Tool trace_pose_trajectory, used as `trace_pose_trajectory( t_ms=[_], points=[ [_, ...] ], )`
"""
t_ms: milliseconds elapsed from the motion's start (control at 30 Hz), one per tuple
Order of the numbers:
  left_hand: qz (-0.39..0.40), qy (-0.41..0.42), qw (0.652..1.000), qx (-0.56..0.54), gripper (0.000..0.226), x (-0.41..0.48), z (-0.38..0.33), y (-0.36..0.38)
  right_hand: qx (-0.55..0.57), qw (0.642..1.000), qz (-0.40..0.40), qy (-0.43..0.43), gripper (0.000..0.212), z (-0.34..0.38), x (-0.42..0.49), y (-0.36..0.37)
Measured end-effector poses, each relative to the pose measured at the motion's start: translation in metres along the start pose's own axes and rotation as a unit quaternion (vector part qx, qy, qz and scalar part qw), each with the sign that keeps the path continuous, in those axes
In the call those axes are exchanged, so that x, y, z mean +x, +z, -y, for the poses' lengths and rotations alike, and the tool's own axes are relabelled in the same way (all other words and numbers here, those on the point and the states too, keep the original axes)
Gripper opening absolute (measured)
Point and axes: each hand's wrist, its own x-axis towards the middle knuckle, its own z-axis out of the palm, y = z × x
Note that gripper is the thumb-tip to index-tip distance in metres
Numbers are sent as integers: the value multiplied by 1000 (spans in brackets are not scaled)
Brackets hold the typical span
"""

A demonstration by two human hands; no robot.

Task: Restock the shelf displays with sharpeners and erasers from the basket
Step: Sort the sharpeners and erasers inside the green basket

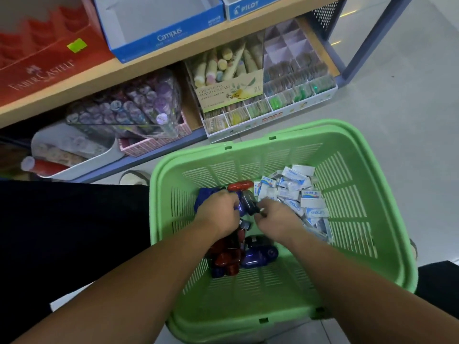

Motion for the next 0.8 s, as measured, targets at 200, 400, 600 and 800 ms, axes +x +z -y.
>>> trace_pose_trajectory(
  t_ms=[200, 400, 600, 800],
  points=[
    [-9, 166, 985, 42, 37, 15, -10, -3, -69, 980, -146, -116, 33, 10, 12, -17],
    [26, 152, 980, 129, 81, 22, -8, 7, -100, 990, -85, -53, 23, 3, 19, -30],
    [37, 144, 971, 187, 75, 20, -1, 14, -147, 988, 31, -47, 15, -2, 9, -7],
    [43, 208, 956, 204, 63, 19, -4, 9, -264, 960, 70, -57, 27, 3, 2, 8]
  ],
)
